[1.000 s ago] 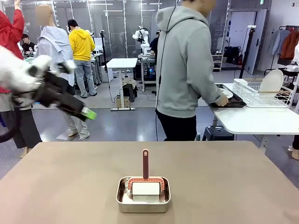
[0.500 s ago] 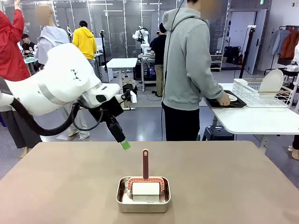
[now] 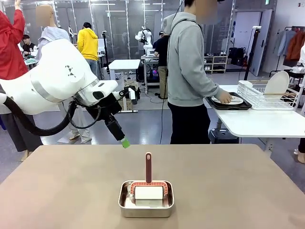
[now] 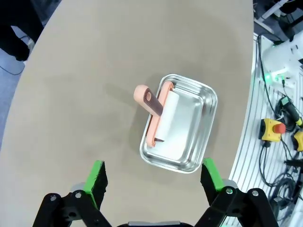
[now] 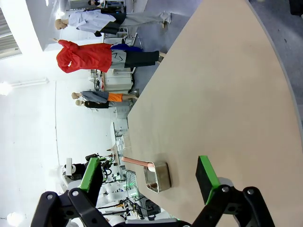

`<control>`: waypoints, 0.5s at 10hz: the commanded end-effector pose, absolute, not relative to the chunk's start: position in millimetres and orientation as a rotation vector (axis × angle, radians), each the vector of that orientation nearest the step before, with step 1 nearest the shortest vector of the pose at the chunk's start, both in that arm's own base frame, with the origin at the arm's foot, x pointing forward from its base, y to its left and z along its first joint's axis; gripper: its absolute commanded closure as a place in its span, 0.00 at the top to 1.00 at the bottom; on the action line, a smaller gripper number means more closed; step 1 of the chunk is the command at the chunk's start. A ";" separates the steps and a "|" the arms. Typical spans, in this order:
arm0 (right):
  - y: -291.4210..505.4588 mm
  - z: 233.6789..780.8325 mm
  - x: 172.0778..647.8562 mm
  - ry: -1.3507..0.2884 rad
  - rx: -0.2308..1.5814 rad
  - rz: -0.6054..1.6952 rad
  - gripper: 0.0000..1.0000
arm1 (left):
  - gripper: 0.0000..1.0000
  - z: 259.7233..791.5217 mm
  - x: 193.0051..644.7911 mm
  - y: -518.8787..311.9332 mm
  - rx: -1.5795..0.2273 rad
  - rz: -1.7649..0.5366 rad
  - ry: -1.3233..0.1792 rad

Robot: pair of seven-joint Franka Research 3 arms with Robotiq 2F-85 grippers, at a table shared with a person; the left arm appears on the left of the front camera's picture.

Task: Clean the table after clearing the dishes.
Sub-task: When the right (or left) Handle tray is removed, use the right hand (or left hand) to clean the right (or left) side of the table with the Lint Roller.

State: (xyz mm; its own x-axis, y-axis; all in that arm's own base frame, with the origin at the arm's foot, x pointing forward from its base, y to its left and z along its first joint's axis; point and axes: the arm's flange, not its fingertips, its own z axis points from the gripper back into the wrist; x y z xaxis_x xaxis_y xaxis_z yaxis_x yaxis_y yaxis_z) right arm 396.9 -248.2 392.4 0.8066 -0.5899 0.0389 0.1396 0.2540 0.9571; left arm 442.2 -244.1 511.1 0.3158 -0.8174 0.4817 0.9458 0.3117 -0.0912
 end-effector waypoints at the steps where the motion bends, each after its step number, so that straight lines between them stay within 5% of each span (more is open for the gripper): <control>1: -247.1 395.6 393.9 -0.424 1.223 -0.512 1.00 | 1.00 516.7 447.0 -247.2 -0.355 -1.315 -0.330; 5: -247.1 395.6 393.9 -0.424 1.223 -0.512 1.00 | 1.00 507.3 492.2 -315.4 -0.197 -1.577 -0.106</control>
State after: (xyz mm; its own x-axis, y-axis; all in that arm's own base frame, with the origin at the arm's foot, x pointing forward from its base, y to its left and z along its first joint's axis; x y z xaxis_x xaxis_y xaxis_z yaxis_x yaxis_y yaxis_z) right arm 397.0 -248.1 392.4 0.8069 -0.5894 0.0390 0.1395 0.2542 0.9570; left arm 472.9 -296.2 498.8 0.0373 -0.9699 0.2408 0.9980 0.0240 -0.0577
